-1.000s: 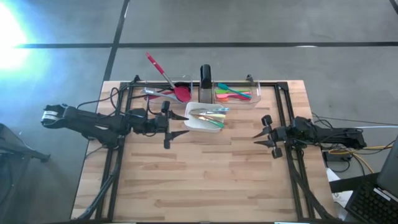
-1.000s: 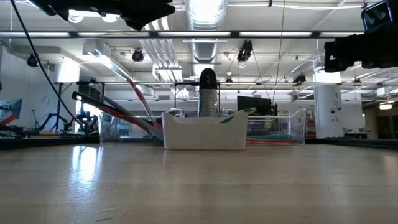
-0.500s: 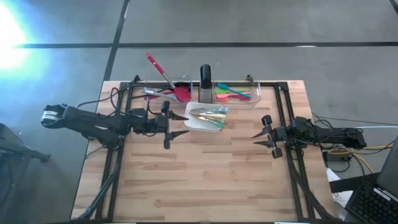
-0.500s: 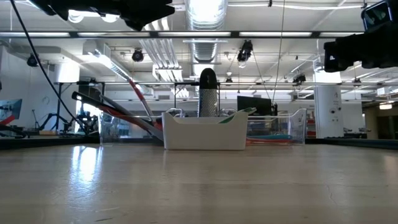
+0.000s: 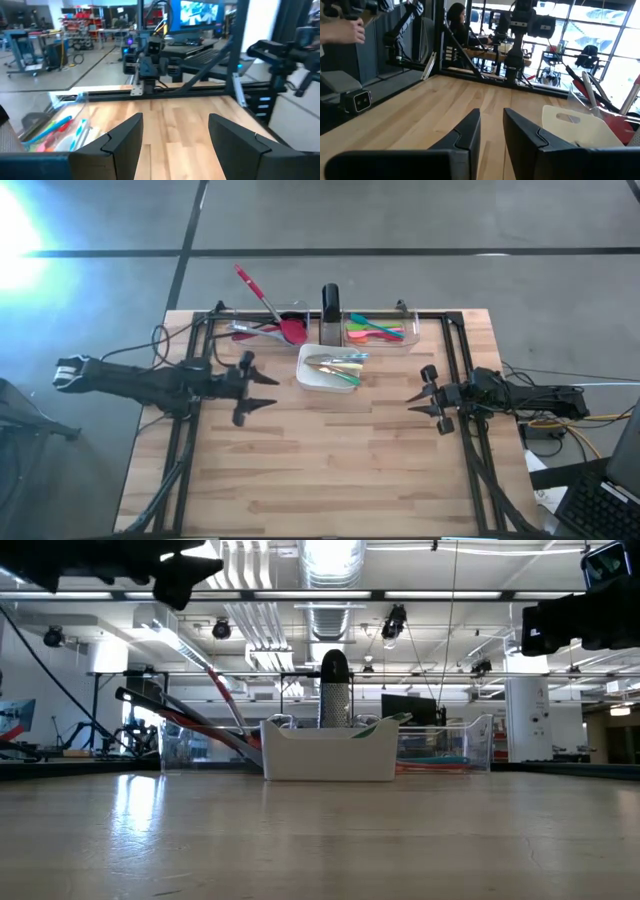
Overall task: Pick & Place Kitchen Items
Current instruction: Return to Home Position
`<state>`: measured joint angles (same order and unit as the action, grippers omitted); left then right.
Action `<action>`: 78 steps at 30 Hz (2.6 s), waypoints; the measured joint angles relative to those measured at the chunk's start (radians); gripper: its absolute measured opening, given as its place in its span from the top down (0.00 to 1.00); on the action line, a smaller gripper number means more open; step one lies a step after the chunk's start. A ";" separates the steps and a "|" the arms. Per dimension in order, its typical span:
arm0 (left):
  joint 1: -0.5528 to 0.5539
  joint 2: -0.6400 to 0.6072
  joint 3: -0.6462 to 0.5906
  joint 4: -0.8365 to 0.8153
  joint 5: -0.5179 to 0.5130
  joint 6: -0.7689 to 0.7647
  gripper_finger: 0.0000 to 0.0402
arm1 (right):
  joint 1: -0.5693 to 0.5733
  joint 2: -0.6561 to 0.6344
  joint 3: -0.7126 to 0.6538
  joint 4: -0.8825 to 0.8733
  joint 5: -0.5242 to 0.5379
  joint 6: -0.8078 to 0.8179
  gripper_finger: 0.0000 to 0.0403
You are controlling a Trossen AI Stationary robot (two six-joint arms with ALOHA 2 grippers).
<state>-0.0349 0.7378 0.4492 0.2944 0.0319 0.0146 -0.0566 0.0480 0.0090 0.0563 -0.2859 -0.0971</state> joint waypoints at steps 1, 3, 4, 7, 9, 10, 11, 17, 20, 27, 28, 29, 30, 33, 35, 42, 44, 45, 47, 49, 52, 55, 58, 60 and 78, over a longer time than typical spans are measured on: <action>0.000 -0.035 -0.030 0.002 0.011 -0.001 0.43 | 0.000 0.000 0.000 0.000 0.000 0.000 0.81; 0.000 -0.101 -0.083 0.009 0.024 -0.001 0.43 | 0.000 0.000 0.000 0.000 0.000 0.000 0.82; 0.000 -0.138 -0.107 0.010 0.034 -0.001 0.43 | 0.000 0.000 0.000 0.000 0.000 0.000 0.82; 0.000 -0.235 -0.165 0.009 0.047 -0.009 0.43 | 0.000 0.000 0.000 0.000 0.000 0.000 0.82; 0.000 -0.297 -0.202 -0.006 0.068 -0.017 0.43 | 0.000 0.000 0.000 0.000 0.000 0.000 0.81; 0.000 -0.329 -0.219 -0.021 0.080 -0.017 0.43 | 0.000 0.000 0.000 0.000 0.000 0.000 0.81; 0.000 -0.360 -0.237 -0.036 0.091 -0.017 0.43 | 0.000 0.000 0.000 0.000 0.000 0.000 0.80; 0.000 -0.512 -0.329 -0.059 0.102 -0.016 0.43 | 0.000 -0.001 0.000 0.000 0.000 0.000 0.78; 0.001 -0.566 -0.360 -0.091 0.102 0.001 0.43 | 0.000 -0.001 0.000 0.000 0.000 0.000 0.77; 0.000 -0.643 -0.422 -0.126 0.099 0.025 0.43 | 0.000 -0.001 0.000 0.000 0.000 0.000 0.76; 0.000 -0.651 -0.426 -0.145 0.098 0.038 0.43 | 0.000 -0.001 0.000 0.000 0.000 0.000 0.77; 0.000 -0.658 -0.427 -0.156 0.098 0.052 0.43 | 0.000 -0.001 0.000 0.000 0.000 0.000 0.77; 0.001 -0.663 -0.431 -0.162 0.098 0.067 0.43 | 0.000 -0.001 0.000 0.000 0.000 0.000 0.78; 0.001 -0.681 -0.440 -0.186 0.098 0.091 0.43 | 0.000 -0.001 0.000 0.000 0.000 0.000 0.79; 0.001 -0.690 -0.440 -0.219 0.085 0.111 0.43 | 0.000 -0.001 0.000 0.000 0.000 0.000 0.80; 0.001 -0.738 -0.441 -0.266 0.071 0.085 0.43 | 0.000 0.000 0.000 0.000 0.000 0.000 0.83; 0.001 -0.738 -0.441 -0.259 0.073 0.085 0.43 | 0.000 0.000 0.000 0.000 0.000 0.000 0.83; 0.001 -0.738 -0.441 -0.252 0.074 0.085 0.43 | 0.000 0.000 0.000 0.000 0.000 0.000 0.83; 0.001 -0.738 -0.441 -0.253 0.074 0.084 0.43 | 0.000 0.001 0.000 0.000 0.000 0.000 0.82; 0.001 -0.738 -0.441 -0.254 0.075 0.084 0.43 | 0.000 0.000 0.000 0.000 0.000 0.000 0.81; 0.001 -0.735 -0.441 -0.253 0.075 0.082 0.43 | 0.000 0.000 0.000 0.000 0.000 0.000 0.80; 0.001 -0.735 -0.441 -0.253 0.075 0.082 0.43 | 0.000 0.000 0.000 0.000 0.000 0.000 0.79; 0.001 -0.735 -0.442 -0.253 0.075 0.082 0.43 | 0.000 0.000 0.000 0.000 0.000 0.000 0.78; 0.001 -0.734 -0.442 -0.253 0.075 0.082 0.43 | 0.000 0.000 0.000 0.000 0.000 0.000 0.77; 0.001 -0.734 -0.443 -0.251 0.075 0.082 0.43 | 0.000 0.000 0.000 0.000 0.000 0.000 0.83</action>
<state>-0.0341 0.0036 0.0067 0.0433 0.1070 0.0971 -0.0570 0.0483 0.0090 0.0563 -0.2859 -0.0971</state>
